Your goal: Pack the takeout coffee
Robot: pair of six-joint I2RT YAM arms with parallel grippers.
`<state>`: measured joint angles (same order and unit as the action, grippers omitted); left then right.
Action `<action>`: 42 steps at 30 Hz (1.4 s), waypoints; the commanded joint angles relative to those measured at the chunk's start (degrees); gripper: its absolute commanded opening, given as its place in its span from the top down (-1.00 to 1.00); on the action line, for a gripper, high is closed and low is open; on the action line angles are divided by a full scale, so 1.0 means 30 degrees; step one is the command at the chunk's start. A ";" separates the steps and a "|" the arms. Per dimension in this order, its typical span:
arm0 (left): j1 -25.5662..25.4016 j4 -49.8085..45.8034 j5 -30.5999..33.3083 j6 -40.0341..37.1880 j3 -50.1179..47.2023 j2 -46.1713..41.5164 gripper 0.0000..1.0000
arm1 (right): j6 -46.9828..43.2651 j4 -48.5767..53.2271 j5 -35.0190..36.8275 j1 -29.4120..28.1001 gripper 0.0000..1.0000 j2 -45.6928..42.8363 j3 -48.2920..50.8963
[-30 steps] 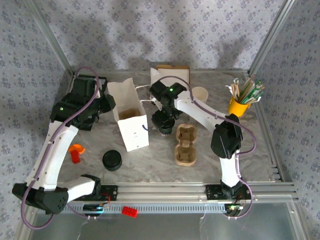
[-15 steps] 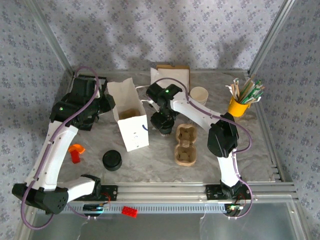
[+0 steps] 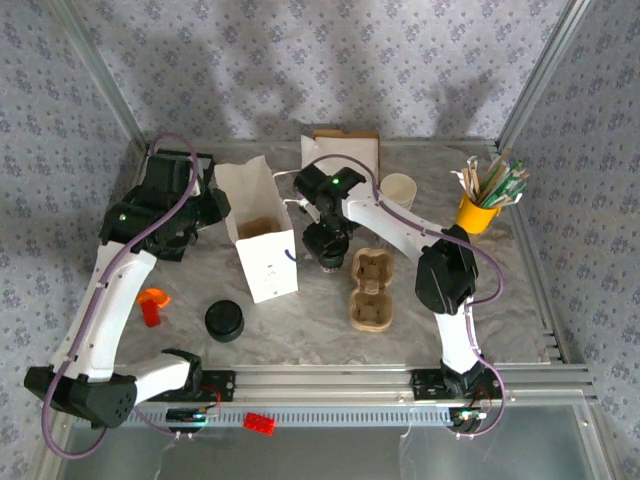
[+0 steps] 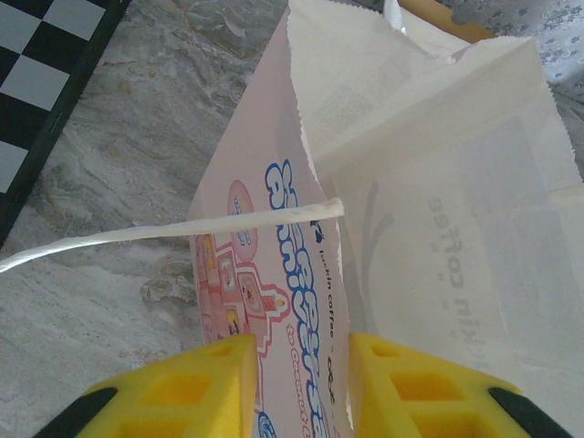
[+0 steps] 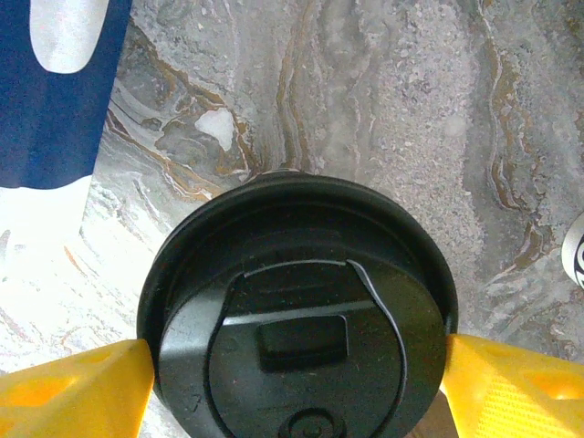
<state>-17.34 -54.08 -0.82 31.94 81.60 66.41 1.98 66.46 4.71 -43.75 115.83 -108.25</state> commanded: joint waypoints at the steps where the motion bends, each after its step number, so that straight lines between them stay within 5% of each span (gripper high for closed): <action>1: 0.0096 -0.0195 -0.0034 -0.0262 0.0717 -0.0048 0.37 | -0.0483 -0.0060 -0.0057 0.0154 -0.63 0.0237 -0.0044; 21: 0.0105 -0.0335 -0.0114 -0.0229 0.0977 0.0128 0.37 | 0.0102 -0.0010 -0.0263 0.0405 -0.47 -0.0040 0.0086; 42: 0.0098 -0.2354 -0.0395 0.0283 0.2074 -0.1269 0.06 | 0.8049 0.2838 0.0392 0.0406 -0.41 -0.3119 -0.0127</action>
<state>-17.34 -58.61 -0.86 32.08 85.95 64.95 21.67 70.74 4.56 -42.72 109.40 -107.72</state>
